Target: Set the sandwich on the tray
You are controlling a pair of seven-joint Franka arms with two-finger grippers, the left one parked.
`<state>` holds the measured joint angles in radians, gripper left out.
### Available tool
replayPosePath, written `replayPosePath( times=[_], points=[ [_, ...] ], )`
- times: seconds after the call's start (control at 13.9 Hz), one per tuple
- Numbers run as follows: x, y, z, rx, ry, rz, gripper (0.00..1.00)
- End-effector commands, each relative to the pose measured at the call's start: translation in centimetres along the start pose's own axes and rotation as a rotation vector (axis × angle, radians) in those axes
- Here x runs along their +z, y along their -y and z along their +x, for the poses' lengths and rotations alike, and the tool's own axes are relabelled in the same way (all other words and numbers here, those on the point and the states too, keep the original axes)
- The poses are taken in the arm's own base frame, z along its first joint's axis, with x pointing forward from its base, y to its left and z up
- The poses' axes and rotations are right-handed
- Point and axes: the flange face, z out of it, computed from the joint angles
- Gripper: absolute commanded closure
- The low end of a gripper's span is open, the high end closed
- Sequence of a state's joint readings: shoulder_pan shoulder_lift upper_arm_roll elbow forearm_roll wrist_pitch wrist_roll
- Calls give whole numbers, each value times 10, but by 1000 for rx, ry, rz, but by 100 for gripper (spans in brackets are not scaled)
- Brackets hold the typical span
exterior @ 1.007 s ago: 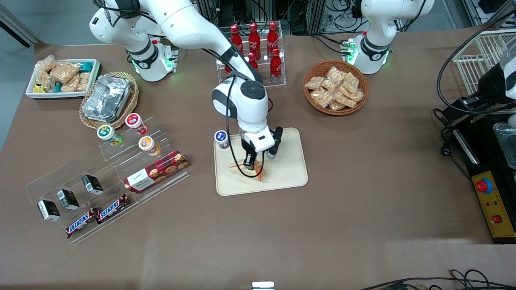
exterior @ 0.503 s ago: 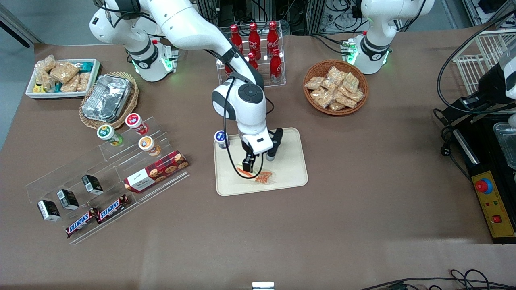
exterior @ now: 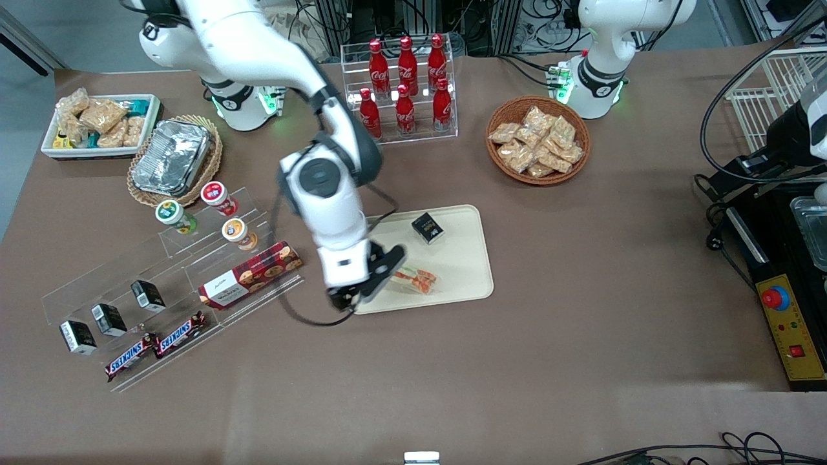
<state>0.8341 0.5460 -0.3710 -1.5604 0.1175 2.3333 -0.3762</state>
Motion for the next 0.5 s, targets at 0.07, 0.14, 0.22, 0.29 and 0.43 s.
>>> replayPosePath(
  times=[0.07,0.14,0.22,0.29,0.43],
  points=[
    [-25,-72,-31,195,32,-16,4],
    [-37,-93,-39,227,26,-35,4],
    [-45,-113,-51,258,45,-45,4],
    [-51,-129,-64,278,82,-38,4],
    [-69,-142,-78,320,116,-15,3]
  ],
)
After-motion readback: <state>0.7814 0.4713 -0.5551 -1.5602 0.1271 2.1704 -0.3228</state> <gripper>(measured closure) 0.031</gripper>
